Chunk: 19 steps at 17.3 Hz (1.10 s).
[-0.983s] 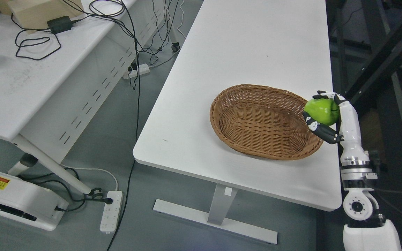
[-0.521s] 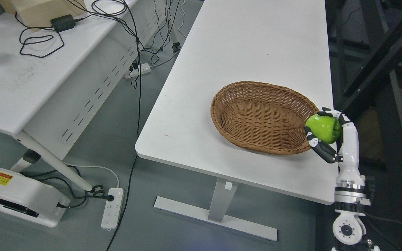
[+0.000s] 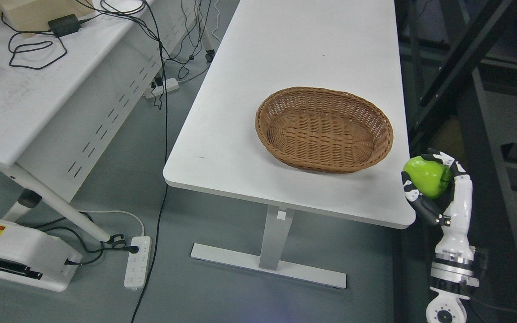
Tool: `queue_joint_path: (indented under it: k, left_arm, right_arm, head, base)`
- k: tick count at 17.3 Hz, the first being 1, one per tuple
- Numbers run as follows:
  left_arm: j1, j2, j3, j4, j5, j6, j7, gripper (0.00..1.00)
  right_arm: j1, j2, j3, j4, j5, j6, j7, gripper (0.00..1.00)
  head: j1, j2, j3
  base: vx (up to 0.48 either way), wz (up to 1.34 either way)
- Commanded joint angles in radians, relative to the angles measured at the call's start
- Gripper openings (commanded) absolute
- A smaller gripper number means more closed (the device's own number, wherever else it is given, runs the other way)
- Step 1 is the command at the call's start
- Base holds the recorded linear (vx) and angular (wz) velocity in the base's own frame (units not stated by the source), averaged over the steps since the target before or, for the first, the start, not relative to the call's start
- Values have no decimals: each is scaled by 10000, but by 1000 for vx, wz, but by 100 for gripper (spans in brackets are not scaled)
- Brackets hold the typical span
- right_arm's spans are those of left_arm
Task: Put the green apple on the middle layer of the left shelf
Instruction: 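Carry the held apple toward the black shelf tray while turning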
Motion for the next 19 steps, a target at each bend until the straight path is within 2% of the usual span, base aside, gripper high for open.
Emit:
queue_joint_path:
  k: [1,5,9,11,19]
  left_arm:
    - [0,175,0,-1,0,-3,2,100]
    - [0,175,0,-1,0,-3,2,100]
    - [0,175,0,-1,0,-3,2,100]
    - [0,175,0,-1,0,-3,2,100]
    - [0,175,0,-1,0,-3,2,100]
  right_arm:
    - [108,173,104,-289,-171,453,99,0]
    - [-275,173,289,-289,-232,914,84,0]
    - [-276,173,747,-289,-631,900,114,0]
    - [-276,173,1116,-289,-631,900,99,0]
    - [-276,173,1133,-289,-631,884,99,0]
  head:
    - [0,0,0]
    - [0,0,0]
    - [0,0,0]
    - [0,0,0]
    - [0,0,0]
  base:
    - [-111,-506]
    - [-122,-473]
    - [-177,-264]
    - [-227,-26]
    - [-253,102]
